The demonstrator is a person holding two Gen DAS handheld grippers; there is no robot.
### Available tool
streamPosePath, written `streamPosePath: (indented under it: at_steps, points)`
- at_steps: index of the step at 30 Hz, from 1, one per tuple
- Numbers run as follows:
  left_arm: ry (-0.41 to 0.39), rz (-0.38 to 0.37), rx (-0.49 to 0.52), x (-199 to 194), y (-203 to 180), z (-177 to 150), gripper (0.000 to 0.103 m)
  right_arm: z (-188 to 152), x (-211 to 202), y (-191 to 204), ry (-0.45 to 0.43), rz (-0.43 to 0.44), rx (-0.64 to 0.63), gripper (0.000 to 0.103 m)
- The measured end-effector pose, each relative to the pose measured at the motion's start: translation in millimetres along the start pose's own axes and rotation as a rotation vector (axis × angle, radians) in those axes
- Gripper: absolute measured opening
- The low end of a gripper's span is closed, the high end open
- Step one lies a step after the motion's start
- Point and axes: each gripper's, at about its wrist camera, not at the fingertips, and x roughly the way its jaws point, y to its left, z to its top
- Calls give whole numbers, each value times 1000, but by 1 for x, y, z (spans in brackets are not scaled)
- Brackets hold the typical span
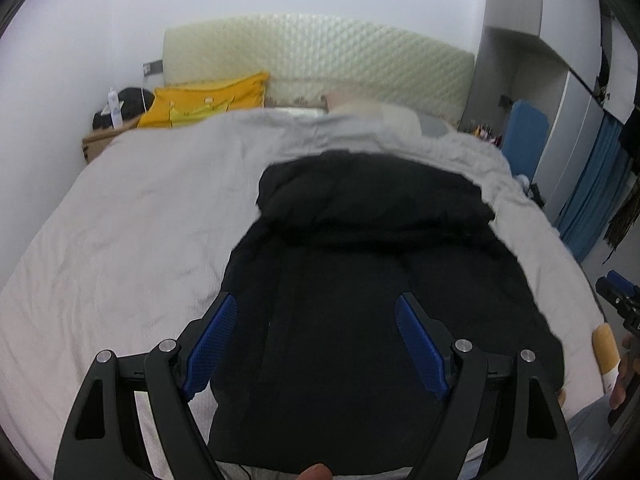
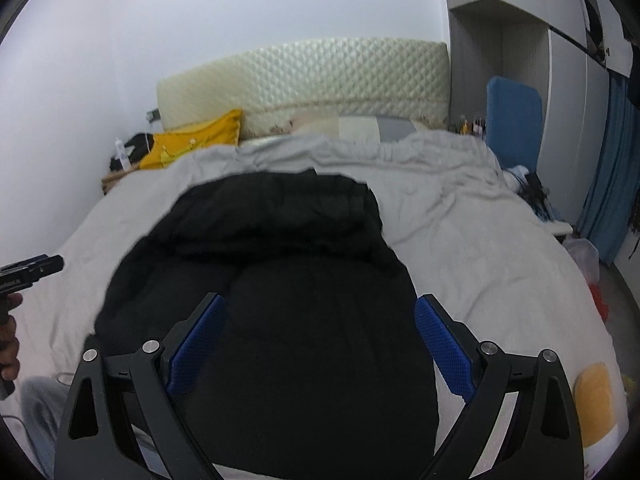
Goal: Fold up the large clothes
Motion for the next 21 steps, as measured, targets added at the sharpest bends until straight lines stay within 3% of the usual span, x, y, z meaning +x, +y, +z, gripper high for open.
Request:
streamPosePath:
  at_steps: [8,13,21]
  points:
    - [54,-9,-32,31,16,-26,82,-27,27,-27,55,-26,13,95]
    - [119,15,3,55,22,-43,82,-35,42,-48,99,17,81,95]
    - [320,-61,-176,91,63,-49,82,-50,89,-101,278,-45,278,95]
